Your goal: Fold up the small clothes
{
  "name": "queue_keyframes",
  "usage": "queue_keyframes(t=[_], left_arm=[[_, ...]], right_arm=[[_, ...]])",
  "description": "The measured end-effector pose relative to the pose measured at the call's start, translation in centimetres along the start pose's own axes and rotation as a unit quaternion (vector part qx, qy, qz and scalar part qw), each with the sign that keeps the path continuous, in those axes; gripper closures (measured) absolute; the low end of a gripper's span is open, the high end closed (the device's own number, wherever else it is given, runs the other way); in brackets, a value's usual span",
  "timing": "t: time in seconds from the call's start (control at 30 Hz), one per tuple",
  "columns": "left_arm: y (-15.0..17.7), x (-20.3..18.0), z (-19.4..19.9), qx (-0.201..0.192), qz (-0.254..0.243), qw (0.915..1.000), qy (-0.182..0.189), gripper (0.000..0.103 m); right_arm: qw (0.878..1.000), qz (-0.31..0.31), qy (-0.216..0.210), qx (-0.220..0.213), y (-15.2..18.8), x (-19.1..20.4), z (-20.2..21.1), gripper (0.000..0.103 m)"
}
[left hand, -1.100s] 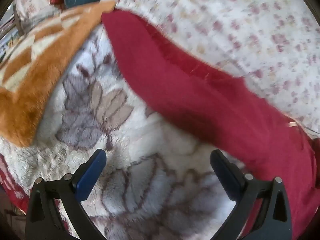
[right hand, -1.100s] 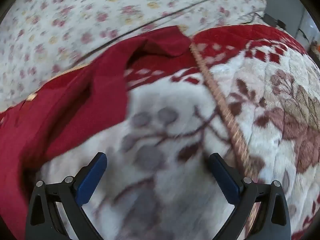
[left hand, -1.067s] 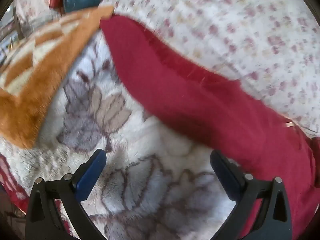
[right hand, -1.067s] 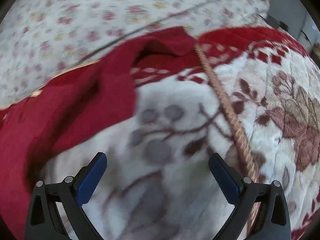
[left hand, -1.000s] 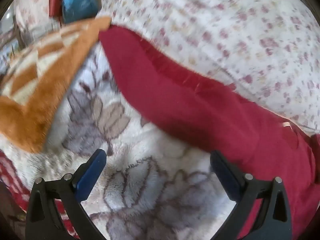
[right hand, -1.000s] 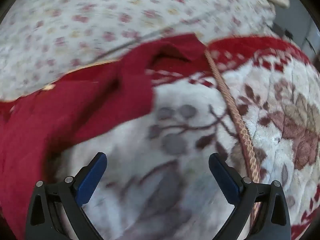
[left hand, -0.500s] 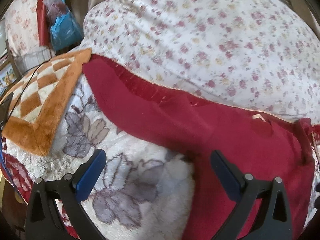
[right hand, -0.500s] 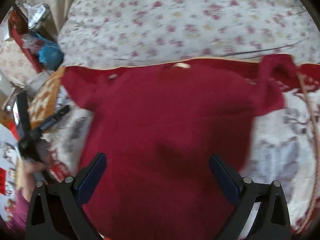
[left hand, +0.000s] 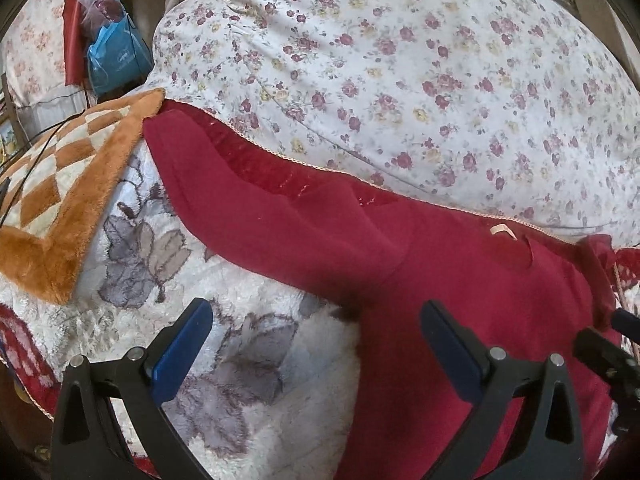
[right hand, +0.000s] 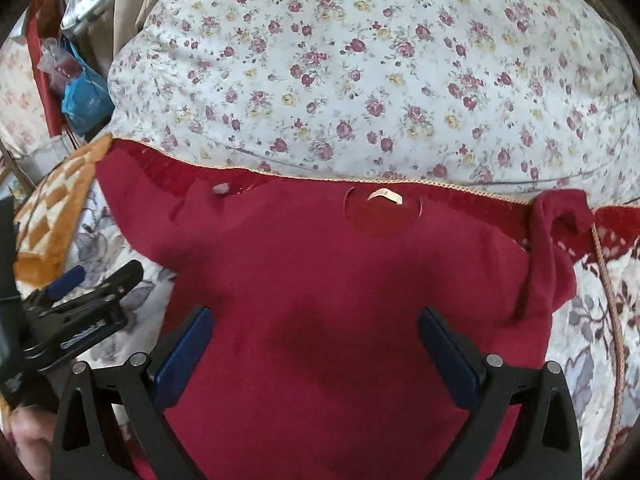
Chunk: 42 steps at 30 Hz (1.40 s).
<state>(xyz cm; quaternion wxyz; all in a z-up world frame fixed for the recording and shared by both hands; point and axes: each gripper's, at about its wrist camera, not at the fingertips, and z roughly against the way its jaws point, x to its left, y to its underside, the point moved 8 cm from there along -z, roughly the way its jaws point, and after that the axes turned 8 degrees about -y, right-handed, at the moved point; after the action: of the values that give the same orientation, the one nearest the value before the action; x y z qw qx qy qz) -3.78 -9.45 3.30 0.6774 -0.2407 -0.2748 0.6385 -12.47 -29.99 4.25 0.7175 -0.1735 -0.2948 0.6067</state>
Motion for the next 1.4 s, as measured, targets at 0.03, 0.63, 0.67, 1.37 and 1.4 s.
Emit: queue_keyframes(t=[0.03, 0.63, 0.67, 1.37, 1.4], left_arm=[[0.0, -0.1, -0.1, 0.0, -0.001, 1.0, 0.001, 0.0], [0.0, -1.8, -1.0, 0.015, -0.031, 0.9994, 0.004, 0.0], [0.0, -1.8, -1.0, 0.016, -0.03, 0.9994, 0.004, 0.0], [-0.1, -1.7, -1.4, 0.014, -0.039, 0.9991, -0.012, 0.0], [-0.2, -1.8, -1.4, 0.012, -0.041, 0.999, -0.014, 0.0]], right_arm=[[1.0, 0.001, 0.005, 0.0, -0.2, -0.1, -0.3, 0.0], [0.997, -0.073, 0.017, -0.019, -3.3, -3.8, -2.0, 0.0], [0.997, -0.074, 0.019, -0.023, -3.5, -4.0, -1.7, 0.0], [0.998, -0.03, 0.027, -0.039, -0.4, -1.8, -2.3, 0.0], [0.998, -0.029, 0.028, -0.038, -0.3, -1.8, -2.4, 0.0]])
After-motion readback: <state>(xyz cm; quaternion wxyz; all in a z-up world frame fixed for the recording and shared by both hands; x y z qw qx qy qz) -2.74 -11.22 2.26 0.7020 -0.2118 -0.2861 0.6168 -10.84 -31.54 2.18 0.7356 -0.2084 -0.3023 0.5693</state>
